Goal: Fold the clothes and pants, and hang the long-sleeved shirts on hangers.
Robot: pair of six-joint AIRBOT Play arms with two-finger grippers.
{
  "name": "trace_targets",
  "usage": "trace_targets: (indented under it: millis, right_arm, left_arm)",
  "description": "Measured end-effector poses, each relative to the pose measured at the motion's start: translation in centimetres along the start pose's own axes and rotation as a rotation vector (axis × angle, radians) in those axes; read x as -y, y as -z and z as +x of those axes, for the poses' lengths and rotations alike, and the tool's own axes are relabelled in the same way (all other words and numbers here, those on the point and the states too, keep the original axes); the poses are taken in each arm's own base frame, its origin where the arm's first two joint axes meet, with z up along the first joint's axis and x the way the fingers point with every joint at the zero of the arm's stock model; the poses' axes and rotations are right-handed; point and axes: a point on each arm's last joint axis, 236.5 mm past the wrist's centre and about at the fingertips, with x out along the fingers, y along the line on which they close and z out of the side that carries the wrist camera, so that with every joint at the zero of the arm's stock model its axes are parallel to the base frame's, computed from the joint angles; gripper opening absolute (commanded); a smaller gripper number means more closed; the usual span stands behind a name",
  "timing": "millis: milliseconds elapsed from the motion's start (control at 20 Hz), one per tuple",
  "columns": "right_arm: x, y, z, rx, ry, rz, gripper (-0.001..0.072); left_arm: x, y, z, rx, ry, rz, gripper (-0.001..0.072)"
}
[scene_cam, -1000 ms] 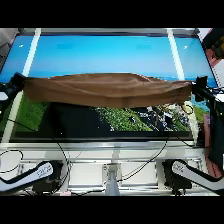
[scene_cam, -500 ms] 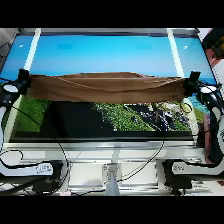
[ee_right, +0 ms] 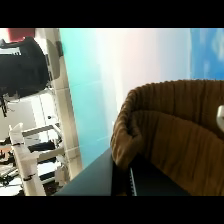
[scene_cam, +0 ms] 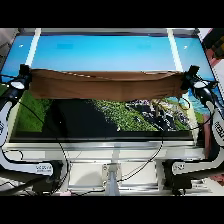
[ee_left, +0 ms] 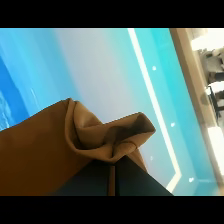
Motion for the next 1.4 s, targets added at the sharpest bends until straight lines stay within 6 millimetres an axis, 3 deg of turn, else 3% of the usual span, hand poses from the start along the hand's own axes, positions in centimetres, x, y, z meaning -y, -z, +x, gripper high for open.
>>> trace_targets:
  millis: [150, 200, 250, 300, 350, 650, 900, 1000, 1050, 1150, 1300, 1400]
  right_arm:
    - [-0.5, 0.1, 0.8, 0.011, -0.015, -0.001, 0.0044]
    - [-0.6, 0.2, 1.1, 0.013, -0.018, -0.003, 0.0046]
    - [-0.6, 0.3, 1.3, 0.015, -0.020, -0.004, 0.0153]
    - [-0.8, 0.2, 1.5, 0.020, -0.024, -0.005, 0.0416]
    - [-0.9, 0.2, 1.7, 0.022, -0.028, -0.010, 0.0553]
    - [-1.3, 1.1, 2.0, -0.010, -0.024, -0.139, 0.0552]
    - [-4.8, 1.9, 0.8, -0.033, -0.077, -0.598, 0.0550]
    - [-6.4, 2.2, -0.2, -0.030, -0.107, -0.789, 0.0550]
    - [-7.0, 2.4, -0.6, -0.034, -0.116, -0.866, 0.0550]
    - [-7.4, 2.8, -1.2, -0.048, -0.126, -0.978, 0.0550]
    - [-7.2, 3.4, -1.6, -0.078, -0.122, -1.087, 0.0550]
    - [-7.1, 3.6, -1.7, -0.088, -0.120, -1.138, 0.0550]
  left_arm:
    - [-0.2, 0.5, 0.6, 0.005, -0.003, 0.004, 0.0041]
    - [-0.3, 0.6, 0.8, 0.008, -0.003, 0.006, 0.0121]
    - [-0.3, 0.6, 0.9, 0.017, 0.000, 0.008, 0.0341]
    - [-0.2, 0.5, 1.0, 0.028, 0.002, 0.010, 0.0532]
    - [-0.2, 0.6, 1.1, 0.033, 0.003, 0.010, 0.0575]
    - [0.3, 0.4, 1.0, 0.046, 0.017, 0.037, 0.0571]
    - [2.8, -1.2, -0.5, 0.062, 0.071, 0.269, 0.0570]
    - [2.5, -1.2, -1.3, 0.017, 0.052, 0.368, 0.0571]
    - [1.6, -0.9, -1.5, -0.026, 0.021, 0.401, 0.0588]
    - [-1.5, -0.2, -2.2, -0.135, -0.071, 0.434, 0.0720]
    - [-6.5, 1.0, -3.9, -0.302, -0.219, 0.433, 0.0720]
    - [-8.8, 1.2, -5.0, -0.370, -0.285, 0.414, 0.0720]
